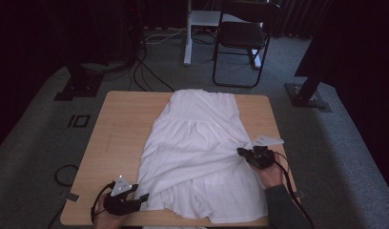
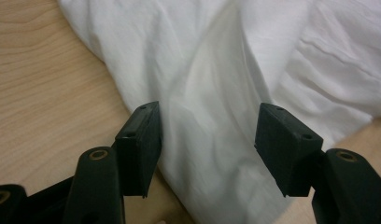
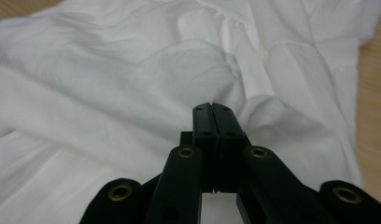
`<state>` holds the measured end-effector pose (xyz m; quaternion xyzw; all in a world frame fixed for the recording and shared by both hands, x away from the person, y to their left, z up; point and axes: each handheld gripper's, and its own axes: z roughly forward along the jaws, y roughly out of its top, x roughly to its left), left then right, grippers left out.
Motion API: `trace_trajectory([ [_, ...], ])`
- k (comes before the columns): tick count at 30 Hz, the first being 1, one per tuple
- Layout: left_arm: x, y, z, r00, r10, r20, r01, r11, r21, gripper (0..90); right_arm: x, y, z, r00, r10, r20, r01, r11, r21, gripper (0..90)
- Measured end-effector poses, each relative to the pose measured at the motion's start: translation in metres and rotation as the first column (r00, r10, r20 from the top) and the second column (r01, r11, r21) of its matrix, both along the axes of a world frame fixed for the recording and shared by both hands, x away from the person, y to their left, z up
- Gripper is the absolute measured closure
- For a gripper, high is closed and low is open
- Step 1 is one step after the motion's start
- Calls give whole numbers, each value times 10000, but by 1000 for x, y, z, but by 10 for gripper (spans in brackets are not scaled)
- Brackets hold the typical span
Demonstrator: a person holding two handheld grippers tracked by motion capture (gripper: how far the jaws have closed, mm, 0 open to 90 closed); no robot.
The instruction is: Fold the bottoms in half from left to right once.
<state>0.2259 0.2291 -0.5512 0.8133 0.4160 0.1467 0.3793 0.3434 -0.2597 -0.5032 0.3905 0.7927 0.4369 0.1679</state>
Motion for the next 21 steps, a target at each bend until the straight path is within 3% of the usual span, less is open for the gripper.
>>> trace_trajectory([
  [1,-2,0,-1,10000,-36,20,36,10000,74,405,-19,-14,-2,9997,-154,181,155,9999,-22,888],
  [5,-5,1,-2,10000,46,-68,-45,9998,178,407,-47,-36,-9,9985,-514,212,510,9985,179,887],
  [6,-6,3,-3,9999,121,-71,-120,9998,173,409,-65,-52,-17,9971,-760,-41,761,9956,551,886],
  [9,-8,5,-3,9998,188,-116,-186,9997,157,411,-71,-58,-21,9962,-861,-152,869,9942,626,885],
  [10,-8,5,-3,9997,201,-134,-198,9996,192,417,-94,-76,-38,9892,-1278,-714,1304,9909,341,833],
  [11,-8,5,-3,9997,201,-134,-198,9996,192,418,-94,-76,-38,9892,-1278,-714,1304,9909,341,833],
  [12,-8,4,-4,9997,186,-154,-181,9995,267,419,-102,-83,-42,9844,-1556,-822,1584,9870,281,741],
  [13,-8,4,-4,9997,186,-154,-181,9995,267,422,-102,-83,-42,9844,-1556,-822,1584,9870,281,741],
  [14,-8,2,-4,9998,149,-157,-144,9994,302,422,-106,-86,-39,9845,-1618,-681,1658,9844,588,632],
  [16,-8,2,-4,9998,107,-172,-101,9993,363,423,-107,-85,-37,9845,-1663,-550,1699,9830,695,588],
  [21,-4,-2,-7,9997,122,-228,-116,9996,267,452,-97,-60,-34,9944,-974,-403,1003,9918,795,466],
])
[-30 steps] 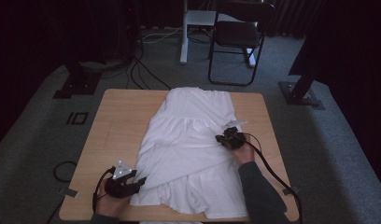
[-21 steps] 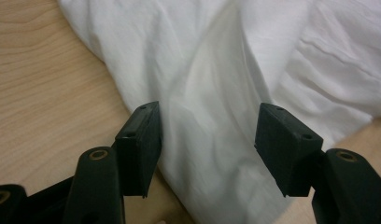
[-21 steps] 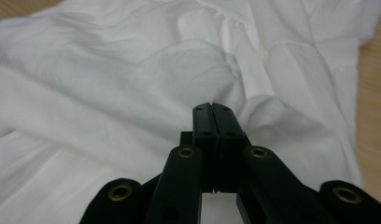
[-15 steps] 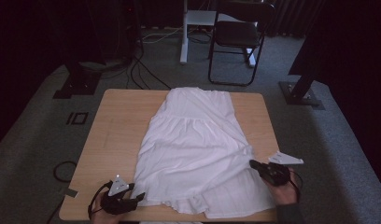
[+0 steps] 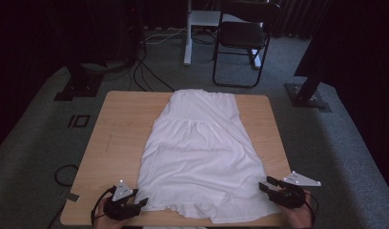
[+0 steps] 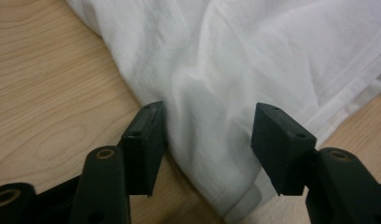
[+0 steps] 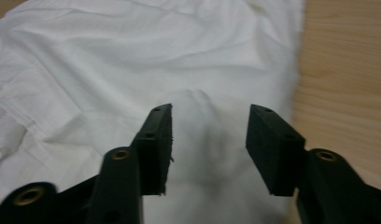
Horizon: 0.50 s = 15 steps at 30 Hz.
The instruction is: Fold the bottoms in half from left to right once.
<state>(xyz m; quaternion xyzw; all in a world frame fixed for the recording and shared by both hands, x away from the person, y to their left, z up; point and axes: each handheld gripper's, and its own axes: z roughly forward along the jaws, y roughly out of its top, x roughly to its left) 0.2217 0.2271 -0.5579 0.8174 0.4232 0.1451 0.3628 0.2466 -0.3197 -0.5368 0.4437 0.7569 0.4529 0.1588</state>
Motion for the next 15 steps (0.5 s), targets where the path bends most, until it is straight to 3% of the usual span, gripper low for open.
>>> trace_trajectory([
  [3,2,-3,-1,10000,-43,83,44,9998,-194,602,20,22,-6,9983,439,-389,-447,9988,-206,472],
  [4,3,-3,-1,10000,-89,43,89,9998,-204,602,20,22,-6,9983,439,-389,-447,9988,-206,472],
  [5,3,-3,-1,10000,-89,43,89,9998,-204,690,20,22,-6,9983,439,-389,-447,9988,-206,472],
  [6,3,-6,0,9990,-453,-22,453,9989,-78,690,23,24,-9,9977,439,-524,-459,9983,-363,577],
  [7,0,-5,1,9985,-554,37,554,9985,-50,859,27,25,-15,9921,673,-1060,-723,9964,-442,795],
  [9,-3,-1,3,9985,-512,202,514,9986,-75,880,19,19,-13,9923,748,-990,-779,9966,-273,871],
  [12,-12,8,13,9975,-542,460,567,9969,-551,884,0,-3,-7,9945,875,-577,-864,9960,212,885],
  [15,-24,14,21,9912,-969,907,1054,9900,-937,885,-23,-29,-4,9961,865,-149,-854,9943,636,891],
])
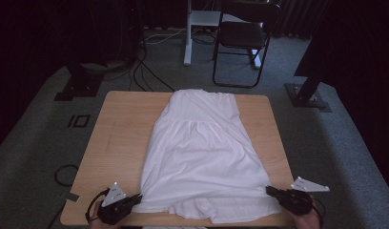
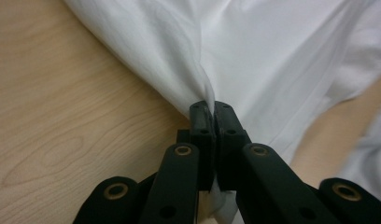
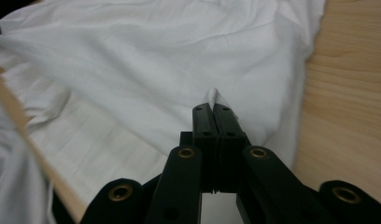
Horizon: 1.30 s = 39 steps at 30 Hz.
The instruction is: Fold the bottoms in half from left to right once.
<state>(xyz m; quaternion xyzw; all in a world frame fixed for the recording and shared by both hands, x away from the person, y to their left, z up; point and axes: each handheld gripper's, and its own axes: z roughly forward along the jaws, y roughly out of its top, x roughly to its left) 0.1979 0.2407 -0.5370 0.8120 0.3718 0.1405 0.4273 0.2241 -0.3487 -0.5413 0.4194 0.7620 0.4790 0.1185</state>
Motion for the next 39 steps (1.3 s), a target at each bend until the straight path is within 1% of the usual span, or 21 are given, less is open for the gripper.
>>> trace_trajectory([
  [1,-4,0,2,9995,-285,96,286,9995,-105,886,-7,-7,-1,9999,49,107,-51,9999,138,893],
  [3,-11,-4,4,9965,-780,302,770,9964,349,886,-22,-19,-5,9989,412,210,-418,9986,327,894],
  [4,-13,-6,3,9955,-903,297,886,9946,543,885,-28,-22,-8,9977,660,150,-665,9973,316,893],
  [6,-14,-7,3,9939,-1071,275,1053,9926,605,877,-34,-24,-13,9945,1045,43,-1045,9945,72,886],
  [7,-15,-8,2,9928,-1156,317,1133,9914,657,830,-36,-26,-17,9925,1213,-126,-1214,9926,-64,858],
  [8,-15,-8,2,9932,-1098,391,1071,9920,664,740,-37,-27,-20,9917,1247,-298,-1255,9918,-257,795],
  [10,-14,-7,2,9942,-961,488,931,9939,594,622,-37,-32,-24,9940,971,-504,-997,9937,-516,731],
  [12,-10,-7,3,9953,-743,622,720,9967,381,516,-38,-39,-25,9966,684,-456,-707,9962,-515,664],
  [14,-5,-6,6,9967,-443,677,437,9990,112,485,-36,-45,-22,9995,211,-220,-214,9997,-134,604],
  [16,3,-6,10,9968,-128,786,126,9999,38,465,-30,-46,-16,9999,-28,102,26,9999,169,567],
  [18,14,-5,14,9962,305,811,-301,9995,-68,452,-19,-42,-10,9993,-133,341,124,9995,282,549],
  [21,36,-6,22,9928,783,904,-786,9969,-11,452,3,-30,-2,9983,-229,530,215,9994,254,536],
  [22,44,-7,26,9921,939,836,-947,9955,58,445,12,-25,0,9980,-252,572,239,9994,235,535],
  [25,69,-14,37,9894,1231,768,-1242,9922,108,416,38,-7,5,9964,-438,719,449,9989,-139,534],
  [27,88,-19,42,9844,1465,978,-1479,9890,80,408,57,7,8,9954,-572,773,605,9973,-410,532],
  [28,99,-21,43,9843,1494,944,-1506,9886,48,403,66,14,10,9951,-605,783,650,9963,-567,532],
  [29,111,-24,43,9844,1550,833,-1561,9877,70,399,77,22,11,9941,-660,856,727,9943,-779,526],
  [31,134,-30,39,9836,1649,727,-1678,9852,360,393,98,37,14,9938,-626,916,729,9908,-1137,517],
  [34,163,-37,28,9795,1971,420,-1992,9785,531,392,131,57,19,9949,-481,885,606,9877,-1445,505],
  [38,191,-42,11,9699,2429,-158,-2420,9691,482,394,171,79,21,9957,-470,797,600,9837,-1696,483],
  [39,196,-43,8,9692,2449,-254,-2430,9681,616,394,179,84,21,9956,-525,776,659,9811,-1820,475],
])
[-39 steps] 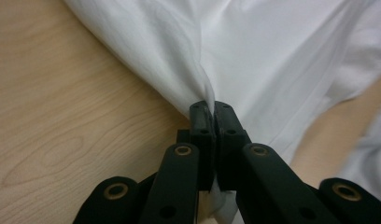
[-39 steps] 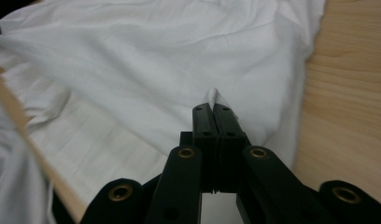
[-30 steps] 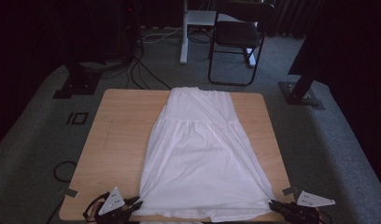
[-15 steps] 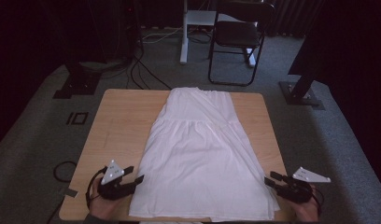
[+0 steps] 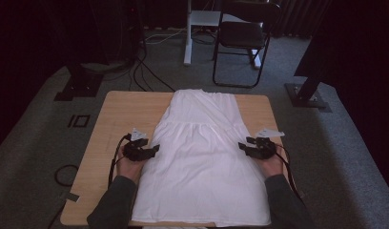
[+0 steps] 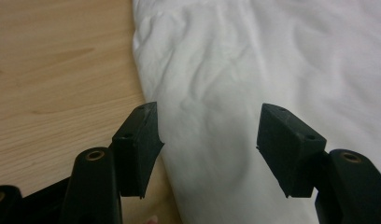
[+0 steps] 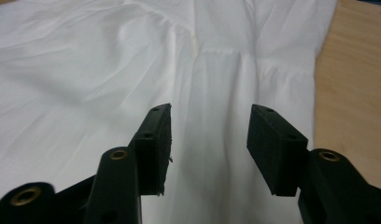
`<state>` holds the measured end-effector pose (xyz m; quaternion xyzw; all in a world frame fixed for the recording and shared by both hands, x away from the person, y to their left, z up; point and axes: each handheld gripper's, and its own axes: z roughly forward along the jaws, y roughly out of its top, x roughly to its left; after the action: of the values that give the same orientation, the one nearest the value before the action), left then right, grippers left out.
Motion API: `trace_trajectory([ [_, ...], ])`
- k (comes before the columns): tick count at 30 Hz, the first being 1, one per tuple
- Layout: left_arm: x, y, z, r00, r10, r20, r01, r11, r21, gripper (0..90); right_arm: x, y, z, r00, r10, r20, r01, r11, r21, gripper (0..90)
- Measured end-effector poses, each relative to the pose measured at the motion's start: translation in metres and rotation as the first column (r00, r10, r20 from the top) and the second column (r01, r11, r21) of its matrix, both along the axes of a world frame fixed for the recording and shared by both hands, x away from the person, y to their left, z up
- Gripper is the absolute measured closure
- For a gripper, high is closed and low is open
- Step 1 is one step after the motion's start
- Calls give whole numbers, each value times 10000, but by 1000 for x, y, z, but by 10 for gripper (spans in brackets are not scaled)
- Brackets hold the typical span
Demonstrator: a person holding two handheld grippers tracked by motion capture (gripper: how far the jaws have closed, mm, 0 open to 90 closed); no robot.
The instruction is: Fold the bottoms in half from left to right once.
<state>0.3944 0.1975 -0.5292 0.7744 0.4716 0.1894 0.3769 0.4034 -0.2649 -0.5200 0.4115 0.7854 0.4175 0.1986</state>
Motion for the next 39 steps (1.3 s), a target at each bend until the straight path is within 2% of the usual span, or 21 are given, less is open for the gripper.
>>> trace_trajectory([
  [4,16,-6,-9,9994,201,-277,-193,9994,289,393,30,22,-3,9991,-397,-164,383,9959,-816,397],
  [8,24,-12,-13,9992,167,-359,-149,9986,511,393,46,40,-12,9983,-318,-497,241,9886,-1483,343],
  [10,26,-14,-15,9991,219,-377,-194,9978,632,395,50,43,-15,9974,-682,-247,606,9708,-2320,397],
  [12,28,-14,-17,9987,232,-444,-198,9970,750,409,53,39,-15,9926,-1212,38,1177,9551,-2718,474],
  [14,29,-12,-18,9984,281,-485,-243,9967,776,429,55,26,-14,9808,-1951,-45,1880,9508,-2464,638],
  [16,29,-11,-19,9983,333,-478,-298,9970,712,448,57,16,-14,9713,-2378,-52,2308,9472,-2228,633],
  [19,29,-12,-20,9985,195,-503,-156,9970,764,512,57,7,-12,9635,-2662,-296,2599,9560,-1361,613],
  [21,28,-13,-19,9985,57,-536,-15,9969,788,583,58,5,-14,9668,-2521,-431,2453,9618,-1218,601],
  [24,28,-13,-19,9982,-152,-583,194,9973,708,738,60,-3,-15,9802,-1658,-1086,1701,9849,322,569],
  [26,28,-15,-18,9981,-199,-590,248,9962,837,850,58,-5,-13,9833,-1564,-935,1589,9871,190,731],
  [27,28,-16,-17,9979,-200,-612,261,9946,1002,868,58,-7,-12,9853,-1357,-1036,1412,9888,477,806],
  [28,28,-17,-16,9980,-188,-607,258,9928,1172,876,58,-11,-10,9847,-1327,-1126,1425,9862,839,872],
  [29,28,-17,-15,9981,-184,-594,260,9914,1286,880,59,-15,-8,9833,-1372,-1198,1515,9811,1200,874],
  [30,29,-17,-15,9981,-165,-601,243,9909,1321,881,59,-19,-6,9825,-1350,-1282,1554,9739,1653,870],
  [31,29,-16,-15,9979,-130,-629,213,9909,1332,881,59,-25,-5,9806,-1448,-1319,1712,9608,2179,881],
  [32,29,-15,-15,9981,-97,-611,174,9916,1280,881,59,-28,-3,9743,-1806,-1343,2046,9595,1937,887],
  [34,30,-11,-15,9979,115,-630,-40,9929,1188,880,61,-25,-5,9684,-2151,-1260,2261,9707,811,884],
  [36,31,-9,-15,9974,298,-660,-227,9941,1059,853,62,-23,-9,9625,-2408,-1252,2457,9690,253,821],
  [37,32,-9,-16,9975,300,-642,-235,9946,1008,788,63,-22,-11,9584,-2553,-1275,2594,9656,160,753],
  [38,33,-10,-16,9980,156,-610,-100,9957,919,692,64,-21,-13,9607,-2443,-1319,2494,9681,235,672],
  [39,34,-11,-16,9986,44,-531,2,9963,858,616,65,-20,-15,9678,-2112,-1367,2196,9744,491,593],
])
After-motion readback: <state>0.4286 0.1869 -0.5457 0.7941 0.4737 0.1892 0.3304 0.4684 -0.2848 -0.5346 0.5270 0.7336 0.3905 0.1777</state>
